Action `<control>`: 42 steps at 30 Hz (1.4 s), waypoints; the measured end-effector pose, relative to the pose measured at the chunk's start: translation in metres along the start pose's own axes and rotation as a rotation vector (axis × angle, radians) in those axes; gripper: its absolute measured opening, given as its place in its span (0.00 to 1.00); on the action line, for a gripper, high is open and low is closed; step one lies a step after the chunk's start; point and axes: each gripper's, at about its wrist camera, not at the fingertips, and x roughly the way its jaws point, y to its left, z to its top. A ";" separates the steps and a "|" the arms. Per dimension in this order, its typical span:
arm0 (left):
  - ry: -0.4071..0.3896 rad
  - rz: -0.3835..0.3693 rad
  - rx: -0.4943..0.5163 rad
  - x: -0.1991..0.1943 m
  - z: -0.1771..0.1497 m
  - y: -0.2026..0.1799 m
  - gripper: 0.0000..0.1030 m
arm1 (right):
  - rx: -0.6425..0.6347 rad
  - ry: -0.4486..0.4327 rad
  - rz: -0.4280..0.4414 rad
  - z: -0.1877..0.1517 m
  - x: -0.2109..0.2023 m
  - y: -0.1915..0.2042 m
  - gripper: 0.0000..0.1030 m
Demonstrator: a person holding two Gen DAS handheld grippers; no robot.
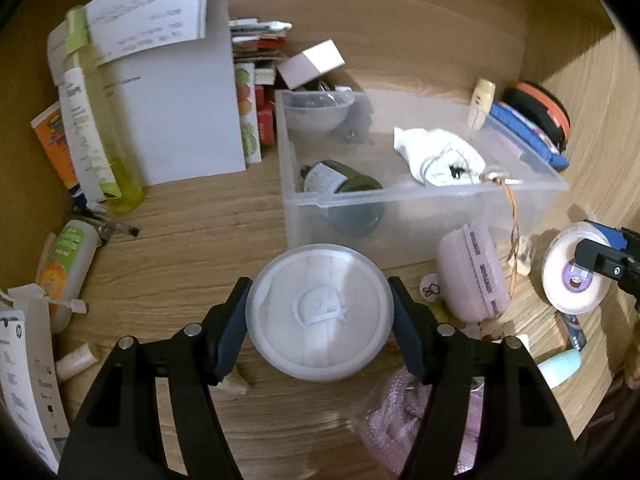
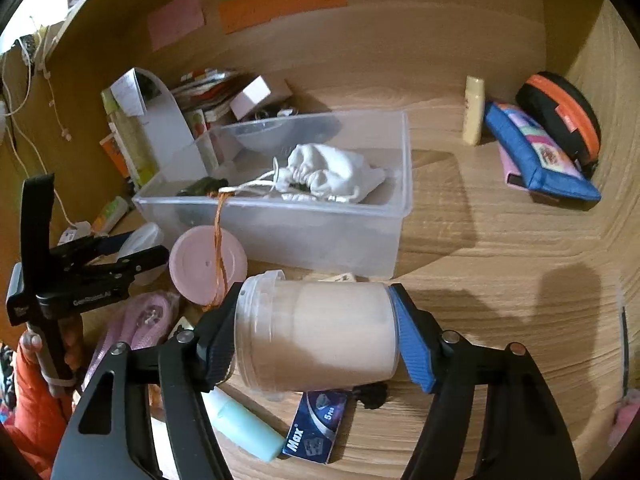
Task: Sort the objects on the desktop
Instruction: 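Carry the white jar over the box with the left tool while the right tool carries the beige jar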
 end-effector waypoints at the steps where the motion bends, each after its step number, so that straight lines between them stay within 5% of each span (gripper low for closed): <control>1: -0.007 -0.003 -0.007 -0.002 0.001 0.002 0.63 | 0.001 -0.008 -0.005 0.001 -0.003 -0.001 0.64; 23: -0.186 -0.044 -0.054 -0.060 0.033 0.008 0.63 | 0.000 -0.167 -0.019 0.058 -0.049 -0.001 0.64; 42: -0.181 -0.054 -0.078 -0.045 0.089 -0.001 0.63 | -0.043 -0.115 0.060 0.105 0.012 0.008 0.64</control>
